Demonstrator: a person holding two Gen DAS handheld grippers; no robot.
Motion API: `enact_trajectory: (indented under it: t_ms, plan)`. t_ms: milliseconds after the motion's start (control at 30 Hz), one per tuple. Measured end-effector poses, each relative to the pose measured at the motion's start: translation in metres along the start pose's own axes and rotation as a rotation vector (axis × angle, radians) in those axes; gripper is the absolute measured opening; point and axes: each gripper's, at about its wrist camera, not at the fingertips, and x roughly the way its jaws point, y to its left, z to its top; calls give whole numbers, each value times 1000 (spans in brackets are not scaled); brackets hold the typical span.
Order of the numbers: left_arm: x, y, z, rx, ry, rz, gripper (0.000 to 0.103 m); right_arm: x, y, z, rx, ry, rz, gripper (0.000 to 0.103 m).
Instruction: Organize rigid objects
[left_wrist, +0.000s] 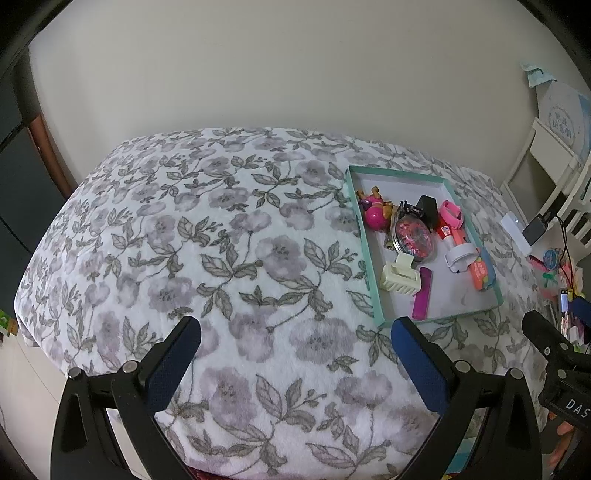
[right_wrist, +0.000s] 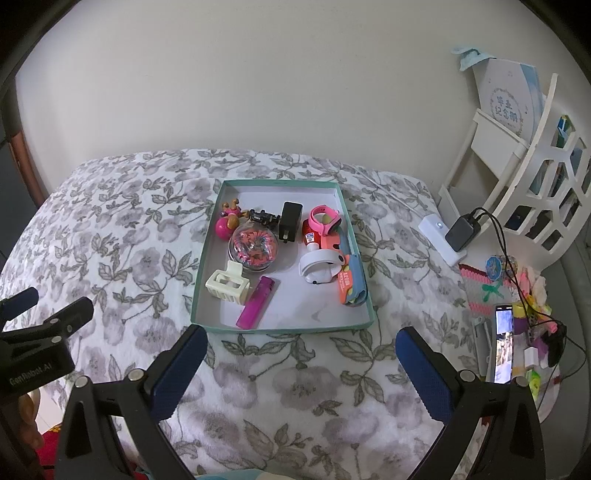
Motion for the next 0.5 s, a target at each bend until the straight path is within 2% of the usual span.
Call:
enact_trajectory:
  t_ms: [500]
  plan:
    - [-6,-2,-1,-9,-49,21,103,1,-1,1,2,2,-1,103]
